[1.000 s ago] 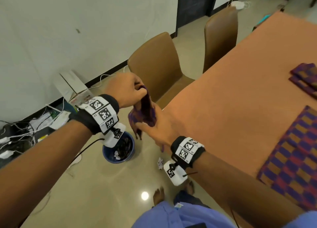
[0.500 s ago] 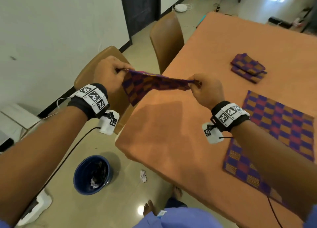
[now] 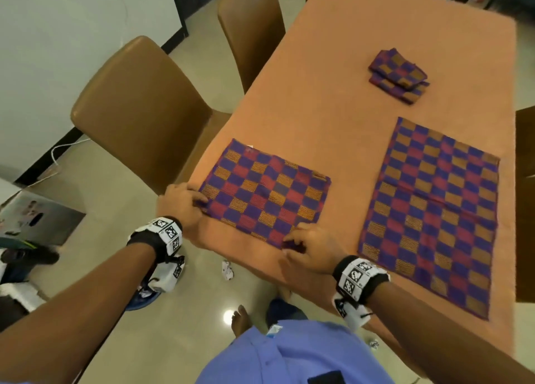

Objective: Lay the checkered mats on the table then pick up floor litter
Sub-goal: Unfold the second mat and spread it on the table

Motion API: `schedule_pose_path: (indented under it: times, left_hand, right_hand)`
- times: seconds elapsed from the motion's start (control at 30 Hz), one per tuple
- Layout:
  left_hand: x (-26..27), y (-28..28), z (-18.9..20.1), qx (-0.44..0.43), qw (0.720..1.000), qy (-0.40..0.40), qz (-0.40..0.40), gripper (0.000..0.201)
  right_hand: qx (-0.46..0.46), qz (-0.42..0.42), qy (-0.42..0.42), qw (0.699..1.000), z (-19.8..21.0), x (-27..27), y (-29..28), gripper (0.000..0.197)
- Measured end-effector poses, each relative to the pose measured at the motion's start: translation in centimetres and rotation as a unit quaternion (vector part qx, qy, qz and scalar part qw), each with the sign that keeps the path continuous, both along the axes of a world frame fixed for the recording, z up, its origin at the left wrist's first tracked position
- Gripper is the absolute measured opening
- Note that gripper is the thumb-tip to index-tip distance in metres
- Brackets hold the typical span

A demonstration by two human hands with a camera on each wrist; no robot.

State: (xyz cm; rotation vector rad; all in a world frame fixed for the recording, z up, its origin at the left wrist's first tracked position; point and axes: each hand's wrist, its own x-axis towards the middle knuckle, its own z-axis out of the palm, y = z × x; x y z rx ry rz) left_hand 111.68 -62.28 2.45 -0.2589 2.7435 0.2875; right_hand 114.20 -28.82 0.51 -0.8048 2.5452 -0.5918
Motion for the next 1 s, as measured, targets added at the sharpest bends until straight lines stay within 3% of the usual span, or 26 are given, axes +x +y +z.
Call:
schedule_pose_path:
  times: [0.13, 0.2, 0.33, 0.43, 0.8, 1.0]
  left_hand:
    - [-1.8, 0.8, 0.4, -0.012, 1.000, 0.012, -0.003, 0.031]
    - [-2.8, 1.7, 0.6, 0.004, 1.000, 0.023, -0.006, 0.027]
    - [-5.4, 4.2, 0.3, 0.038, 0.997, 0.034, -0.061, 0.030]
    - [-6.9, 6.4, -0.2, 0.062, 0.994, 0.015, -0.092, 0.039]
    - [-7.9, 8.3, -1.5, 0.066, 0.997, -0.002, -0.034, 0.041]
    - [-8.1, 8.9, -1.3, 0.070, 0.998, -0.008, -0.004, 0.041]
  right_hand:
    - [-0.033, -0.110, 0.046, 0.992, 0.0, -4.8, -0.2, 0.025]
    - [-0.022, -0.161, 0.059, 0.985, -0.3, -7.8, -0.3, 0.029]
    - [0.038, -0.189, 0.050, 0.980, -0.8, -12.6, -0.1, 0.047]
    - [0.057, -0.206, 0.024, 0.977, -1.4, -14.6, 0.5, 0.042]
    - [0.031, -0.182, 0.068, 0.980, -2.0, -14.8, 1.5, 0.015]
    - [0.001, -0.225, 0.006, 0.974, -2.2, -14.9, 2.0, 0.026]
